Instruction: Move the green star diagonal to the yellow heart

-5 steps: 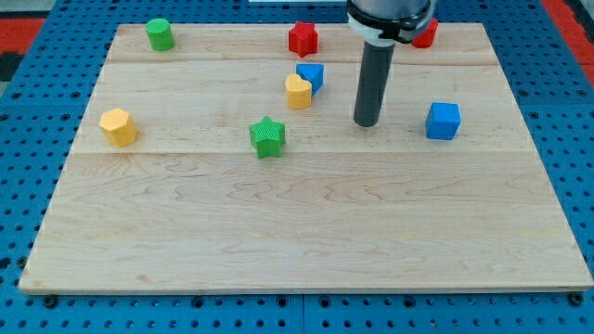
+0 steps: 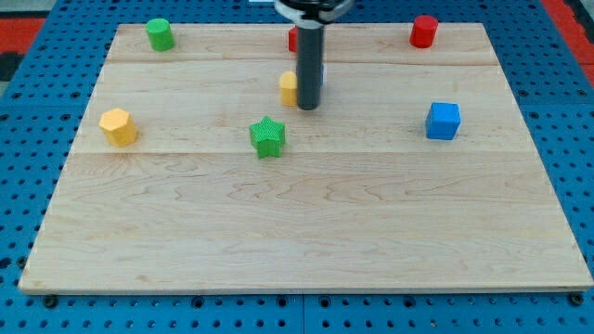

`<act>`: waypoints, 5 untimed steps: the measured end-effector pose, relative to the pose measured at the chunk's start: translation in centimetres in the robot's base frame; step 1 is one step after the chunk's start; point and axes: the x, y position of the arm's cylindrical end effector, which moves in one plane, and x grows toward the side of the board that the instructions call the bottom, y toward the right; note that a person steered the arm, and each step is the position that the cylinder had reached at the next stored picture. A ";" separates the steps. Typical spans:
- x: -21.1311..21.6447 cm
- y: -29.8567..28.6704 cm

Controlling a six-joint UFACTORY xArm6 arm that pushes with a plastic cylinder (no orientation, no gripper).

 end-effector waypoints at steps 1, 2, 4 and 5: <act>1.3 -3.2; 5.1 -2.8; 8.8 -6.1; 9.3 -10.6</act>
